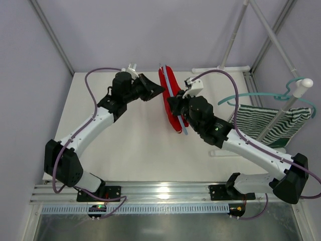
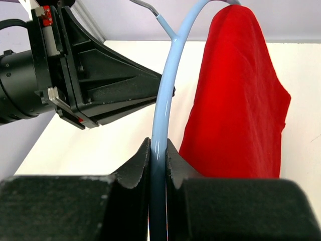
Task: Place the trousers on the hanger
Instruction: Hang the hanger with trousers onto the clothesline
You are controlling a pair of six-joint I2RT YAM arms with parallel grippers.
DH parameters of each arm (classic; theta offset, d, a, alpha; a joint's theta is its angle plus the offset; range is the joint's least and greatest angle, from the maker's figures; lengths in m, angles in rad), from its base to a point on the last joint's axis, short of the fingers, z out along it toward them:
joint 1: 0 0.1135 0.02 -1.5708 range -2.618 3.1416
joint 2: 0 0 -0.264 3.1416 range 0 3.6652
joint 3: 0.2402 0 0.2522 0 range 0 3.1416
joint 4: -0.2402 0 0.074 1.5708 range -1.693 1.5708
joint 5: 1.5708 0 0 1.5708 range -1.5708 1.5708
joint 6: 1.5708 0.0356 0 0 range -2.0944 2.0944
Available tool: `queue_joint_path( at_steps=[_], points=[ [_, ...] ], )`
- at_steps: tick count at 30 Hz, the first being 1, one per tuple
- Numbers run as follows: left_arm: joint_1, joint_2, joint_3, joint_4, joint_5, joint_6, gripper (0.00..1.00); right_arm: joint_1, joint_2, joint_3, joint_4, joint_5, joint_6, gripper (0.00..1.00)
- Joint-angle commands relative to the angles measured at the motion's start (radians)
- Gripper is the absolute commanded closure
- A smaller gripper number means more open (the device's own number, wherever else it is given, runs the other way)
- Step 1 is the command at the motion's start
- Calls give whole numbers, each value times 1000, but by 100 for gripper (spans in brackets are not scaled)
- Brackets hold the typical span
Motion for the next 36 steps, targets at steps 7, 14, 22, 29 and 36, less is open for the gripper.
queue_joint_path(
  at_steps=[7, 14, 22, 29, 36],
  points=[
    [35, -84, 34, -289, -75, 233, 55, 1, -66, 180, 245, 53, -7, 96],
    [44, -153, 39, -374, -123, 331, 15, -1, -47, 272, 256, 187, -74, 96],
    [44, -208, -13, -450, -109, 414, 0, -1, -40, 313, 349, 399, -145, 96],
    [44, -262, -98, -507, -114, 485, 0, -1, 14, 359, 466, 566, -256, 96],
    [44, -302, -138, -565, -146, 534, 0, -19, 126, 458, 582, 609, -332, 96]
  ],
)
